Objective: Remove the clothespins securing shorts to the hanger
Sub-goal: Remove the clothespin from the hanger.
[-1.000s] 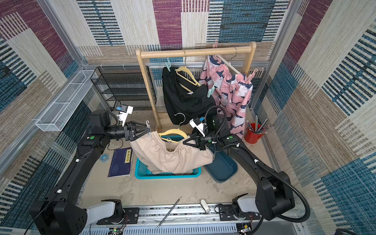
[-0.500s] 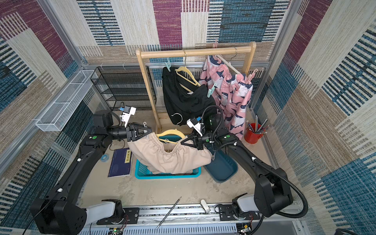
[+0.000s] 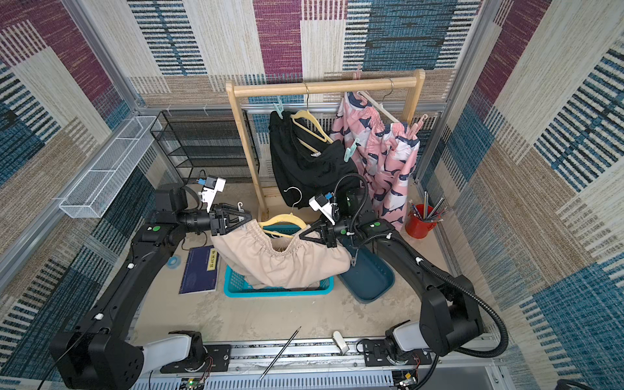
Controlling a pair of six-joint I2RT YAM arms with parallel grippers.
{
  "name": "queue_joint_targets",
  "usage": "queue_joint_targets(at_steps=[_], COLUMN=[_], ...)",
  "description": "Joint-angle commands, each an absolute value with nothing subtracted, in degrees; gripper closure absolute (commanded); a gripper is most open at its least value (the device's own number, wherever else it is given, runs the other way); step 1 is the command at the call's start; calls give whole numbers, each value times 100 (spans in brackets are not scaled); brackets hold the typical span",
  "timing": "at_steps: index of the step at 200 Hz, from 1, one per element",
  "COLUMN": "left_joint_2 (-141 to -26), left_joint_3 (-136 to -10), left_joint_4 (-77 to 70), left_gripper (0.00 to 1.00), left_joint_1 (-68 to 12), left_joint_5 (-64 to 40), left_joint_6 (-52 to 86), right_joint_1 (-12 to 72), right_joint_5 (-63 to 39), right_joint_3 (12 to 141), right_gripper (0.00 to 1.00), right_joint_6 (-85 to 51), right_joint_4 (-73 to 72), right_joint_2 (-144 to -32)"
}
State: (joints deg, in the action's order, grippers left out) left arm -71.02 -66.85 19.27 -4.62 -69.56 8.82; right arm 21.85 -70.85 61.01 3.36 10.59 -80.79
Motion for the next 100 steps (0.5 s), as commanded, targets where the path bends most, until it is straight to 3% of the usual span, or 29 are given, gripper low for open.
queue_joint_targets(at_steps=[1, 29, 42, 74, 100], left_joint_2=[-7086, -7192, -7242, -7259, -7342], left_joint_3=[-6729, -7190, -7333, -7457, -7621], left_joint_4=[2107, 2904, 3107, 3170, 3537], left_gripper=[85, 42, 28, 12, 12], left_joint_1=[-466, -466, -470, -466, -466], left_joint_5=[-7186, -6877, -6812, -6759, -6680], left_joint_6=[757, 180, 79, 57, -198], right_joint_1=[2189, 2189, 2192, 2189, 2189], right_joint_5=[-6970, -6971, -6987, -6996, -7017], right_joint_3=[6093, 6074, 6049, 6005, 5976], right_gripper=[100, 100, 100, 100, 100], right_joint_6=[448, 466, 466, 455, 473], right_joint_4=[906, 938, 931, 915, 944], right_joint_2=[-8043, -8016, -7997, -7932, -7867])
